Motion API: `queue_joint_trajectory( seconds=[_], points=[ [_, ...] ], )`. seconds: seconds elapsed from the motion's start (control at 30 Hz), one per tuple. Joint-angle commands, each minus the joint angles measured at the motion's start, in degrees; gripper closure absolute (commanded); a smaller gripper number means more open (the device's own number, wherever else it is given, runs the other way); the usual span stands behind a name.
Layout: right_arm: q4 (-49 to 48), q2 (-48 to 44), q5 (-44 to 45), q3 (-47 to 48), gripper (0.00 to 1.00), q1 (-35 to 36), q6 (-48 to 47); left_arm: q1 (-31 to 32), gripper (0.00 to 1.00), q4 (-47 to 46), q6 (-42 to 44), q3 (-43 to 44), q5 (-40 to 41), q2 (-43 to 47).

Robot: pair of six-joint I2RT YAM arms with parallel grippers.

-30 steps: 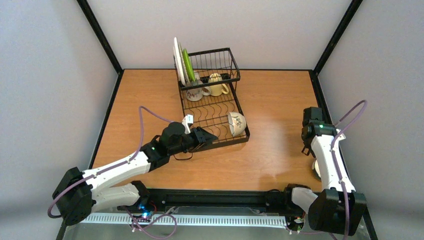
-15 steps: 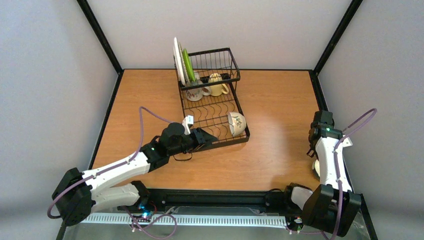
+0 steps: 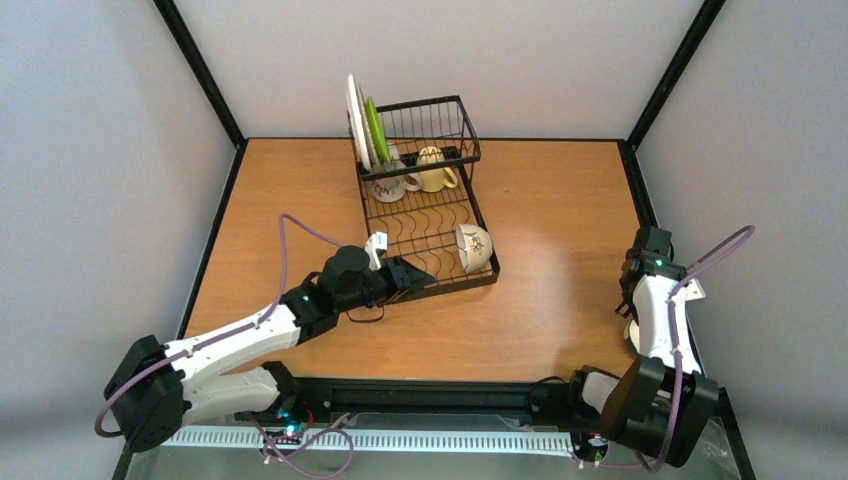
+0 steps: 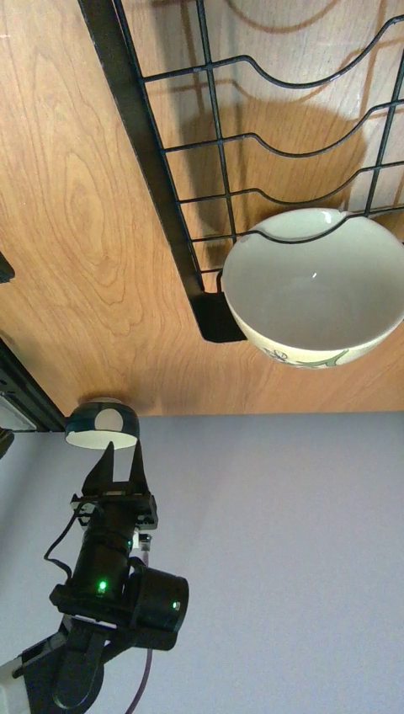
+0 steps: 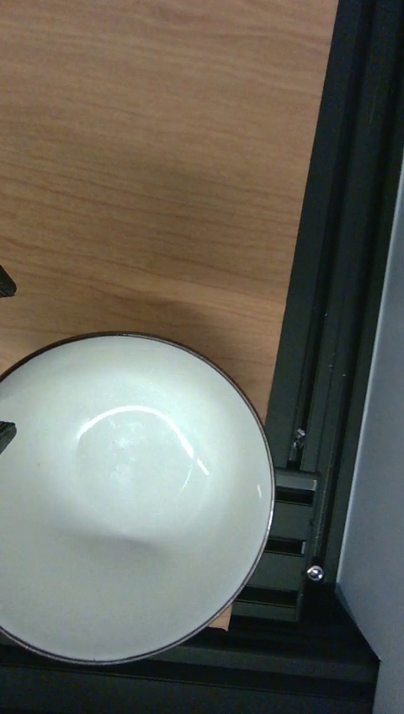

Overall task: Load the mixed dishes into the dish rack
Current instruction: Move the bowl to the center of the board.

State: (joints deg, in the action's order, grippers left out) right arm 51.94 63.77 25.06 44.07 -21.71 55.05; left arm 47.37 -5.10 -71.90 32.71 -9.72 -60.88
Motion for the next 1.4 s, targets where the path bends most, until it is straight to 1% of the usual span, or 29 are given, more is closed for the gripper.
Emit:
queue_joint_trajectory(
  seconds=[0.0,0.37,0.47,0.53,0.57,0.63,0.7,0.77,0.87,0.9,1.13,1.37],
  points=[
    [-2.71,1.93,-1.65,-2.14,0.16,-1.11,-0.62,0.44,0.03,0.15,0.89,-0.30,-0.81,0.09],
    [-8.25,6.42,-4.05,-5.29,0.16,-2.54,-2.09,0.46,0.03,0.71,0.31,-0.19,-0.66,-0.11],
    [-9.27,7.44,-4.62,-5.67,0.21,-2.61,-2.28,0.51,0.03,0.87,0.10,-0.12,-0.55,-0.03],
    [-9.91,7.91,-5.17,-6.09,0.28,-2.62,-2.45,0.45,0.03,1.02,0.01,-0.13,-0.57,0.06],
    [-10.31,7.99,-5.63,-6.37,0.34,-2.63,-2.67,0.44,0.03,1.04,-0.01,-0.12,-0.57,0.12],
    [-11.03,8.27,-6.25,-6.99,0.47,-2.63,-2.94,0.44,0.03,1.15,-0.19,-0.45,-0.40,0.38],
    [-11.50,8.61,-6.82,-7.50,0.68,-2.61,-3.30,0.52,0.03,1.21,-0.46,-0.75,-0.32,0.86],
    [-11.74,8.84,-7.44,-7.97,0.81,-2.62,-3.52,0.45,0.03,1.41,-0.71,-1.06,-0.18,1.36],
    [-12.26,8.99,-8.43,-8.49,0.95,-2.62,-4.00,0.47,0.03,2.07,-0.86,-1.07,0.30,2.17],
    [-12.30,8.88,-8.59,-8.62,0.98,-2.63,-4.11,0.49,0.03,2.23,-0.89,-1.07,0.50,2.36],
    [-13.56,6.03,-9.94,-9.18,0.98,-2.63,-7.26,0.44,0.03,3.10,-1.68,-1.18,1.33,3.37],
    [-16.50,2.42,-17.68,-8.99,0.98,-2.09,-12.13,0.44,0.03,5.58,-1.27,0.35,3.32,3.75]
  ],
)
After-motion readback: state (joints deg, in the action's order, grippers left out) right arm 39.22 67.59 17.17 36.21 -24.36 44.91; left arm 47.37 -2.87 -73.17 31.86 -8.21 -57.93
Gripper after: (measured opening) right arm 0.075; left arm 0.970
